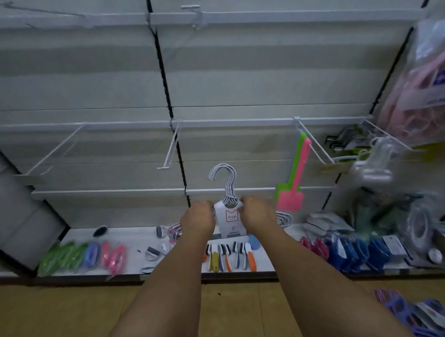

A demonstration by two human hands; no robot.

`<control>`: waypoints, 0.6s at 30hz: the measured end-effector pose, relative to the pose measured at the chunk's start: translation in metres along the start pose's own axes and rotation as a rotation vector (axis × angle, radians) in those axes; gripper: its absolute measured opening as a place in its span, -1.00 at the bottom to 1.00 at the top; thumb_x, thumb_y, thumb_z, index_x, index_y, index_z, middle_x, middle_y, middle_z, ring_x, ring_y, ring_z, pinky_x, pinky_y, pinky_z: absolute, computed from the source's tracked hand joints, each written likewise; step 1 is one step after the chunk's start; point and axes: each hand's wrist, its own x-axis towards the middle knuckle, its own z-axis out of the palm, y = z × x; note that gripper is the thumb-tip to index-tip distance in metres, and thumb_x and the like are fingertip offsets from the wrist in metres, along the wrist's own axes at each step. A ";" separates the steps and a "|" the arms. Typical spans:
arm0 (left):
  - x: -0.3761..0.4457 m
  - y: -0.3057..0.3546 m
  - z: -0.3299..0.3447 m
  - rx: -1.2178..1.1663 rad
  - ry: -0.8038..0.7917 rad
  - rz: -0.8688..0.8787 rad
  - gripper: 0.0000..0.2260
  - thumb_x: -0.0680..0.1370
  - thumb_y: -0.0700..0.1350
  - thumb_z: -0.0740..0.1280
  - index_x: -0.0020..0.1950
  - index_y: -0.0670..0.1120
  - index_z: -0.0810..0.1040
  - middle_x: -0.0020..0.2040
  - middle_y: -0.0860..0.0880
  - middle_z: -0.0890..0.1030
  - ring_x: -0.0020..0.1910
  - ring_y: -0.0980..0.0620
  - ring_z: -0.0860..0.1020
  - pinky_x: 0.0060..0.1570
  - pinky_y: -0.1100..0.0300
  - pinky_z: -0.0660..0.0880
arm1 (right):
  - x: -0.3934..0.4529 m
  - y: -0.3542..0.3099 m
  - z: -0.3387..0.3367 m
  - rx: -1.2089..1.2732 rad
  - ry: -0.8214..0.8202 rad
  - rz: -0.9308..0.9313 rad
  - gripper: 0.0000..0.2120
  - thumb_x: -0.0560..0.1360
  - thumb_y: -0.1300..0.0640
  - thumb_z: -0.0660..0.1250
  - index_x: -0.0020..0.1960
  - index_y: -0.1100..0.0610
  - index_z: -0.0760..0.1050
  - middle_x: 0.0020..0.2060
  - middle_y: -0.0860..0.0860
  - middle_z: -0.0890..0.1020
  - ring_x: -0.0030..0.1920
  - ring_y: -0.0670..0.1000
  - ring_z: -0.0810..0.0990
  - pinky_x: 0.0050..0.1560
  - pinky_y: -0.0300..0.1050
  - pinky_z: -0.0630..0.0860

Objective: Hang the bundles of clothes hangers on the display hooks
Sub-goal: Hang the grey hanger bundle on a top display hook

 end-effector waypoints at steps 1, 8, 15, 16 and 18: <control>0.004 -0.006 -0.004 -0.002 0.011 -0.007 -0.74 0.55 -0.22 0.19 0.15 -0.02 0.57 0.08 -0.11 0.62 0.04 -0.14 0.57 -0.09 0.13 0.44 | 0.005 -0.008 -0.001 0.012 -0.001 -0.008 -0.78 0.58 0.15 0.14 0.17 0.12 0.48 0.12 0.13 0.58 0.12 0.18 0.55 0.06 -0.03 0.47; 0.028 -0.025 -0.043 -0.049 0.118 -0.066 -0.75 0.54 -0.22 0.18 0.12 -0.03 0.57 0.06 -0.12 0.61 0.04 -0.16 0.56 -0.07 0.12 0.44 | 0.041 -0.047 -0.009 0.005 0.089 -0.154 -0.72 0.62 0.12 0.07 0.26 0.14 0.42 0.14 0.15 0.51 0.17 0.18 0.49 0.09 0.01 0.42; 0.059 -0.023 -0.090 -0.008 0.254 -0.018 -0.74 0.53 -0.25 0.18 0.08 0.00 0.56 0.03 -0.10 0.61 0.01 -0.15 0.57 -0.15 0.15 0.39 | 0.068 -0.074 -0.045 0.065 0.263 -0.183 -0.74 0.62 0.10 0.07 0.19 0.14 0.46 0.08 0.14 0.53 0.12 0.17 0.48 0.02 -0.03 0.41; 0.064 -0.024 -0.097 -0.012 0.279 -0.008 -0.75 0.54 -0.24 0.18 0.09 0.01 0.56 0.03 -0.10 0.61 0.01 -0.15 0.57 -0.15 0.15 0.40 | 0.071 -0.080 -0.051 0.061 0.285 -0.184 -0.74 0.62 0.10 0.07 0.19 0.14 0.46 0.08 0.13 0.53 0.12 0.17 0.48 0.01 -0.04 0.40; 0.074 -0.026 -0.113 -0.014 0.312 0.010 -0.78 0.57 -0.19 0.18 0.10 0.02 0.56 0.03 -0.10 0.62 0.01 -0.15 0.57 -0.15 0.15 0.40 | 0.078 -0.092 -0.064 0.061 0.318 -0.182 -0.75 0.62 0.10 0.07 0.18 0.14 0.47 0.08 0.13 0.54 0.12 0.17 0.48 -0.01 -0.05 0.40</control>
